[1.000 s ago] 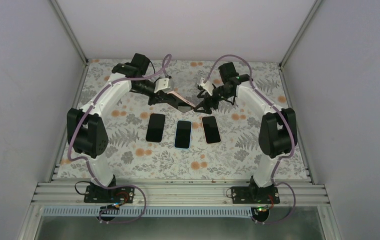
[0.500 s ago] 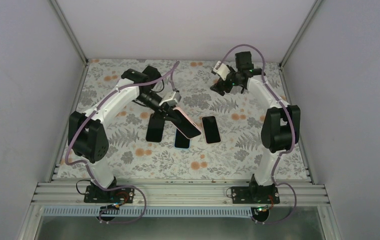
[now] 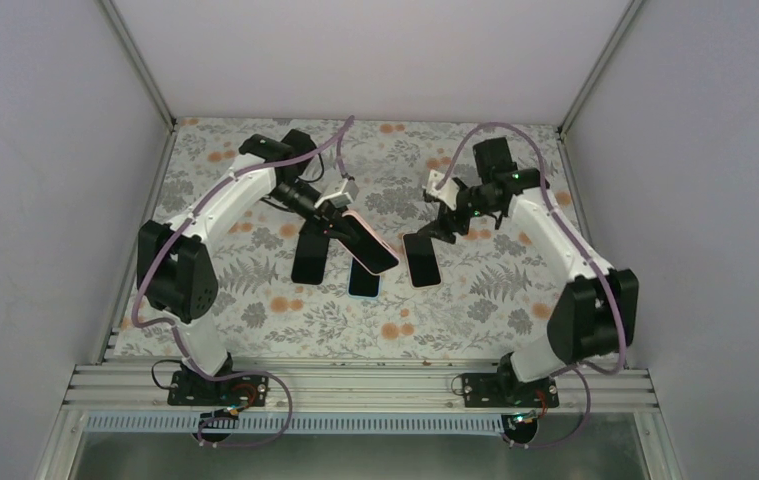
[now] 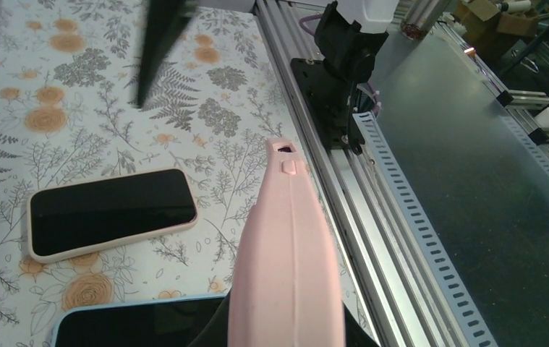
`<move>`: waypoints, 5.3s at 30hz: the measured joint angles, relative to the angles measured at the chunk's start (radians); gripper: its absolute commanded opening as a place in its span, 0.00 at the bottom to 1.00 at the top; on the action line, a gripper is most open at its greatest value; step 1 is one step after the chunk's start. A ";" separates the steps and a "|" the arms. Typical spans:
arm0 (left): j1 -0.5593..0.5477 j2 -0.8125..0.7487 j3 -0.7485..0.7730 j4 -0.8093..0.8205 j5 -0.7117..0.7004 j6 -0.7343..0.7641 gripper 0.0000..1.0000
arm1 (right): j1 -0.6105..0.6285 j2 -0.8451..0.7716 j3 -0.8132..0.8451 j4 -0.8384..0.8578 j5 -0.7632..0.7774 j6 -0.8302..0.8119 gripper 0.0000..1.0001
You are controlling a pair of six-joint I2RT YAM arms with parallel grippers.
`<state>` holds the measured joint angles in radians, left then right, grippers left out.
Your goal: Take the phone out of the phone case
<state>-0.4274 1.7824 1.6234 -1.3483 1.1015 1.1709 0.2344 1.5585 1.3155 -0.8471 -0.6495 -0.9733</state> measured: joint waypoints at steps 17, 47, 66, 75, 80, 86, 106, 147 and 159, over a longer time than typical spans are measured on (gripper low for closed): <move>0.006 0.030 0.013 -0.001 -0.007 0.000 0.02 | 0.151 -0.116 -0.093 -0.085 -0.115 0.043 0.83; 0.019 0.031 0.016 0.013 -0.029 -0.001 0.02 | 0.184 -0.093 -0.094 0.000 -0.080 0.123 0.76; 0.042 0.031 0.019 0.031 -0.094 -0.001 0.02 | 0.291 -0.027 -0.036 0.072 0.140 0.272 0.78; 0.055 0.031 0.033 -0.021 -0.074 0.000 0.02 | 0.321 0.051 0.049 0.058 0.092 0.327 0.78; 0.077 0.030 0.035 -0.068 -0.079 0.009 0.02 | 0.314 0.175 0.154 -0.034 -0.069 0.284 0.78; 0.091 0.040 0.071 -0.174 -0.063 0.030 0.02 | 0.328 0.291 0.290 -0.198 -0.233 0.164 0.71; 0.110 0.090 0.246 -0.130 -0.057 -0.141 0.21 | 0.238 0.247 0.277 -0.193 -0.428 0.118 0.03; -0.317 -0.117 -0.317 1.187 -1.058 -0.447 0.87 | -0.057 0.394 0.217 0.498 -0.195 1.230 0.03; -0.361 -0.040 -0.350 1.637 -1.311 -0.446 0.86 | -0.024 0.225 0.161 0.537 -0.130 1.260 0.03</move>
<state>-0.7883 1.7424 1.2736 0.2890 -0.2092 0.7250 0.2100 1.7832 1.4761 -0.3099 -0.7795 0.2863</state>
